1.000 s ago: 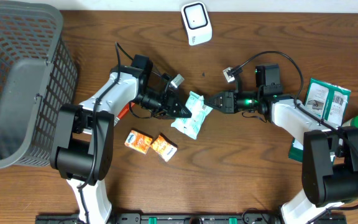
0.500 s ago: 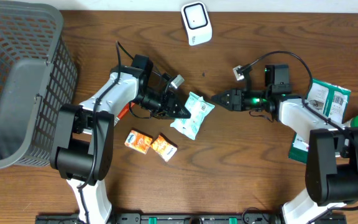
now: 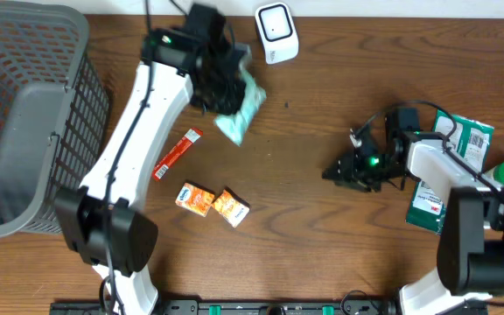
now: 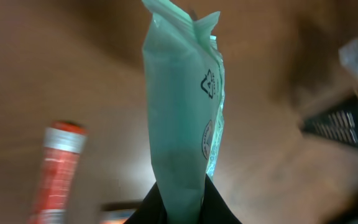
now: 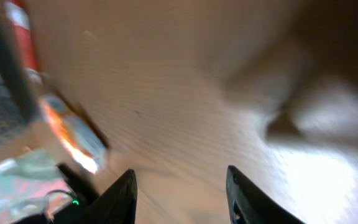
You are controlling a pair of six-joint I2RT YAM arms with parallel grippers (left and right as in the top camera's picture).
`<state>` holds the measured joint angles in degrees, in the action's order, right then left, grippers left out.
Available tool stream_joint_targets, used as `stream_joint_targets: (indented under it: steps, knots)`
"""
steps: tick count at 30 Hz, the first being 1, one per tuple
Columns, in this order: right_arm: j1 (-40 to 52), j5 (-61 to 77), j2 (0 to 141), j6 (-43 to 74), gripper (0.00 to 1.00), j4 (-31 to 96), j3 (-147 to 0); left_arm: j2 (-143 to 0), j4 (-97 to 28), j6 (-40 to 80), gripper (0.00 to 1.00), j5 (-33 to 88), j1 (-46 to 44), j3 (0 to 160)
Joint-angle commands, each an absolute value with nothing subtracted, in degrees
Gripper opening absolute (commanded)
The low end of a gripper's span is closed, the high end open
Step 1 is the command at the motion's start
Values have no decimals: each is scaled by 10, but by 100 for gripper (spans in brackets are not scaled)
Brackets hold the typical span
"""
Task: Scan the item barcode
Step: 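Lift the packet with the left gripper up to the white scanner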
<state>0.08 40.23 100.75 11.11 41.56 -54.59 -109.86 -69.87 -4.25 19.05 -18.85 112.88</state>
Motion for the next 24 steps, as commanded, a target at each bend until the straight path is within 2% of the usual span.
stream_joint_targets:
  steps: [1,6,7,8,13,24]
  knots:
    - [0,269,936,91,46,483,-567,-1080,-714,-18,7,26,-195,1231]
    - [1,236,847,91,56,526,-570,-1080,-728,-29,7,-29,-201,1316]
    - [1,236,833,91,65,527,-570,-1080,-729,-29,7,-44,-201,1328]
    - [1,236,822,91,98,527,-570,-1080,-728,-29,7,-58,-201,1336]
    - [1,236,798,91,99,525,-570,-1082,-696,-74,7,-94,-205,1348]
    - [1,236,798,91,99,521,-569,-1146,-544,-212,7,-135,-237,1332]
